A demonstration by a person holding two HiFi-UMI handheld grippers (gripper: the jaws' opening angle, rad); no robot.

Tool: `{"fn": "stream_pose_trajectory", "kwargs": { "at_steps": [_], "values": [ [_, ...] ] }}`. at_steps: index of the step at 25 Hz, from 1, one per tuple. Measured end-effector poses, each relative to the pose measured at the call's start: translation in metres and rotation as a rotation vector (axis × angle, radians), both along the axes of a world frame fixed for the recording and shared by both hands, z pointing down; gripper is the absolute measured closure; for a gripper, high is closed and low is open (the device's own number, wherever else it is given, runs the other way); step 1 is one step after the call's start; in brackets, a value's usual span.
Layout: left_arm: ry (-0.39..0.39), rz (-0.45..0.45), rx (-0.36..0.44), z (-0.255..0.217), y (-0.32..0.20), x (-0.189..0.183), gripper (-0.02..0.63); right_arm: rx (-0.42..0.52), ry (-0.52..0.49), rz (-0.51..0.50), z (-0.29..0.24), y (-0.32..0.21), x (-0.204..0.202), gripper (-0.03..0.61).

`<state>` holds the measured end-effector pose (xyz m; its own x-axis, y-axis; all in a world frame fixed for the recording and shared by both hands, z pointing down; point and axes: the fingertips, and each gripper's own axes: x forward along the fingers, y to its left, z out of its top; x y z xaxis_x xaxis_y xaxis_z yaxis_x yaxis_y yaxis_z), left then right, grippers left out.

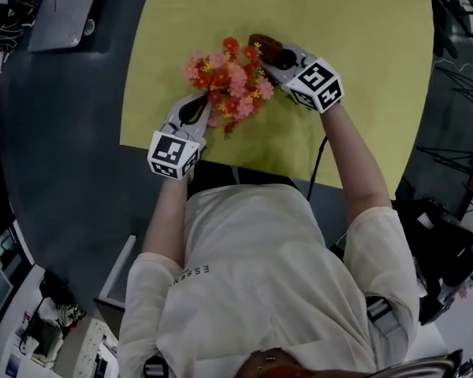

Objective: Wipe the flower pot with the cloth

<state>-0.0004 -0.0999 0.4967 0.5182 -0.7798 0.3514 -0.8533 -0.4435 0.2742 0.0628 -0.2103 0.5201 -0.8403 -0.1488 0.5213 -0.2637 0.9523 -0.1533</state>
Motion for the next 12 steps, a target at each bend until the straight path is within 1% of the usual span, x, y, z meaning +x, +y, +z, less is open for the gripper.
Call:
{"fn": "stream_pose_trajectory", "kwargs": {
  "at_steps": [5,7,9,12],
  "values": [
    [0.006,-0.067,0.013,-0.001,-0.002,-0.002,0.601,-0.119,-0.103,-0.179,0.008,0.000,-0.038,0.526],
    [0.003,-0.084,0.016,-0.001,-0.002,-0.004,0.601,-0.155,-0.127,-0.241,0.009,0.002,-0.053,0.526],
    [0.006,-0.098,0.017,-0.001,-0.002,-0.005,0.602,-0.183,-0.143,-0.295,0.010,0.004,-0.066,0.528],
    [0.012,-0.113,0.019,-0.001,-0.002,-0.006,0.601,-0.231,-0.168,-0.345,0.007,0.008,-0.082,0.528]
  ]
}}
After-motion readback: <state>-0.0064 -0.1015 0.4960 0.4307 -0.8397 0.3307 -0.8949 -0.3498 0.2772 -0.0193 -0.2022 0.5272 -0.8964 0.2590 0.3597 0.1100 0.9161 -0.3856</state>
